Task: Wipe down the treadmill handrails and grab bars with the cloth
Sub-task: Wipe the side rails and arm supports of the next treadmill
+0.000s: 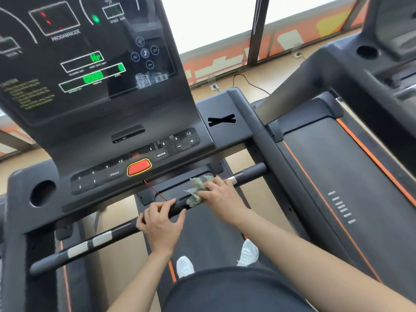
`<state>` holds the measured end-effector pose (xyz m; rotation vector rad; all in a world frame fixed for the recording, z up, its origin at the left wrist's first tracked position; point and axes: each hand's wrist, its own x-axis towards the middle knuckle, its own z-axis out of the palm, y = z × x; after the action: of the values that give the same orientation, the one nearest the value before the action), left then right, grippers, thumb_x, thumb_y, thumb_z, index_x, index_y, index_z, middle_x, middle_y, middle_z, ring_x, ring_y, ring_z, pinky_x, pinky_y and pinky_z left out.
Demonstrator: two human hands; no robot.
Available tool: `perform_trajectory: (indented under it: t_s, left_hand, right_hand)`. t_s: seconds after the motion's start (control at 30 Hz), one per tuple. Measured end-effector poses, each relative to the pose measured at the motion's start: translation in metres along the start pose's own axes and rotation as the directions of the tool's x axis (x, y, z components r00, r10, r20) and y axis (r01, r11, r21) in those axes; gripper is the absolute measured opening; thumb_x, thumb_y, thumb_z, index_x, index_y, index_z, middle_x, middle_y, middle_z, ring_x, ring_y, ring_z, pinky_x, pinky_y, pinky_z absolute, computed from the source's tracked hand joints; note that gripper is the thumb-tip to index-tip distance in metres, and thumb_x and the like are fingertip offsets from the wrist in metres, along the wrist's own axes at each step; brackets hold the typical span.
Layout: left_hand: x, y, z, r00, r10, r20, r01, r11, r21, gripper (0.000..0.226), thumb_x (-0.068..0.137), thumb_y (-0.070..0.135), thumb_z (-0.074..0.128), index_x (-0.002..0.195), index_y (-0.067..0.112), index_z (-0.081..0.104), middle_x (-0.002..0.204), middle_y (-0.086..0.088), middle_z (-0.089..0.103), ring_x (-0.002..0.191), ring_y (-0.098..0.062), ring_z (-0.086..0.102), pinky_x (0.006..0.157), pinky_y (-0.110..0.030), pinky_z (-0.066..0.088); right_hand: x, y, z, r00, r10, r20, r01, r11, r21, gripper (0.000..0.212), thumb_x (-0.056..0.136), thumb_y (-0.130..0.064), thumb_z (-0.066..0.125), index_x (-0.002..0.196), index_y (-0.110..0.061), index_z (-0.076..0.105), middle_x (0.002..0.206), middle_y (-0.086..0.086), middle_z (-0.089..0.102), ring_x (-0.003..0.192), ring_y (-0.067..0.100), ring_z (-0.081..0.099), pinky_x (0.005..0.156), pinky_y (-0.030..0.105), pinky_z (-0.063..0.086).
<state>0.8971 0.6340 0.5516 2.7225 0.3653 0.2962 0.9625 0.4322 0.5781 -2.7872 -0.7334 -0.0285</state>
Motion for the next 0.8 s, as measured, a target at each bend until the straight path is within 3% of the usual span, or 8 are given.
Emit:
perform_trajectory:
  t_s: [0.2, 0.47, 0.57, 0.63, 0.7, 0.8]
  left_hand:
    - [0.001, 0.0, -0.004, 1.0, -0.019, 0.013, 0.019, 0.999, -0.026, 0.042, 0.074, 0.061, 0.06, 0.102, 0.033, 0.075, 0.093, 0.009, 0.051, 0.097, -0.02, 0.056, 0.1, -0.054, 0.032]
    - [0.002, 0.002, -0.006, 0.999, -0.036, 0.015, 0.036, 0.999, -0.015, 0.036, 0.072, 0.054, 0.069, 0.1, 0.033, 0.075, 0.091, 0.009, 0.051, 0.095, -0.019, 0.055, 0.097, -0.051, 0.032]
    - [0.003, 0.005, -0.005, 0.999, -0.043, 0.03, 0.043, 0.999, -0.008, 0.031, 0.074, 0.043, 0.083, 0.101, 0.032, 0.075, 0.093, 0.007, 0.052, 0.096, -0.02, 0.054, 0.097, -0.052, 0.034]
    - [0.003, 0.01, -0.004, 0.996, -0.068, 0.054, 0.066, 0.997, 0.028, 0.033, 0.073, 0.038, 0.086, 0.103, 0.031, 0.074, 0.096, 0.006, 0.054, 0.099, -0.021, 0.054, 0.097, -0.052, 0.034]
    - [0.003, 0.02, -0.005, 0.996, -0.069, 0.059, 0.066, 0.997, 0.036, 0.031, 0.074, 0.038, 0.081, 0.103, 0.032, 0.074, 0.104, 0.006, 0.057, 0.105, -0.023, 0.053, 0.097, -0.05, 0.033]
    - [0.004, 0.045, -0.011, 0.993, 0.056, 0.103, -0.046, 0.993, -0.104, 0.03, 0.074, 0.039, 0.068, 0.102, 0.034, 0.074, 0.109, 0.011, 0.061, 0.11, -0.021, 0.054, 0.095, -0.044, 0.036]
  right_hand:
    - [-0.002, 0.039, -0.018, 0.993, 0.117, 0.001, -0.116, 0.988, -0.099, 0.024, 0.06, -0.023, 0.088, 0.072, -0.031, 0.069, 0.073, -0.009, 0.058, 0.075, 0.023, 0.059, 0.063, 0.033, 0.039]
    - [-0.015, 0.073, -0.038, 0.937, 0.349, 0.022, -0.339, 0.923, -0.184, 0.025, 0.063, -0.015, 0.086, 0.073, -0.031, 0.069, 0.075, -0.009, 0.06, 0.079, 0.023, 0.055, 0.067, 0.033, 0.027]
    - [-0.014, 0.049, -0.028, 0.959, 0.282, 0.011, -0.28, 0.958, -0.066, 0.034, 0.053, -0.008, 0.088, 0.073, -0.03, 0.071, 0.073, -0.01, 0.059, 0.075, 0.023, 0.056, 0.066, 0.031, 0.024]
    - [-0.013, 0.031, -0.023, 0.981, 0.195, 0.027, -0.195, 0.98, 0.028, 0.029, 0.058, -0.013, 0.089, 0.075, -0.031, 0.074, 0.076, -0.011, 0.061, 0.076, 0.023, 0.056, 0.068, 0.032, 0.022]
    - [-0.015, 0.018, -0.019, 0.99, 0.131, 0.054, -0.138, 0.976, 0.169, 0.018, 0.07, -0.018, 0.085, 0.083, -0.028, 0.078, 0.083, -0.006, 0.065, 0.082, 0.026, 0.06, 0.072, 0.033, 0.035]
    - [-0.028, 0.013, -0.026, 0.953, 0.228, 0.2, -0.292, 0.867, 0.403, 0.019, 0.084, -0.022, 0.072, 0.102, -0.025, 0.078, 0.099, -0.004, 0.066, 0.101, 0.023, 0.061, 0.084, 0.036, 0.051]
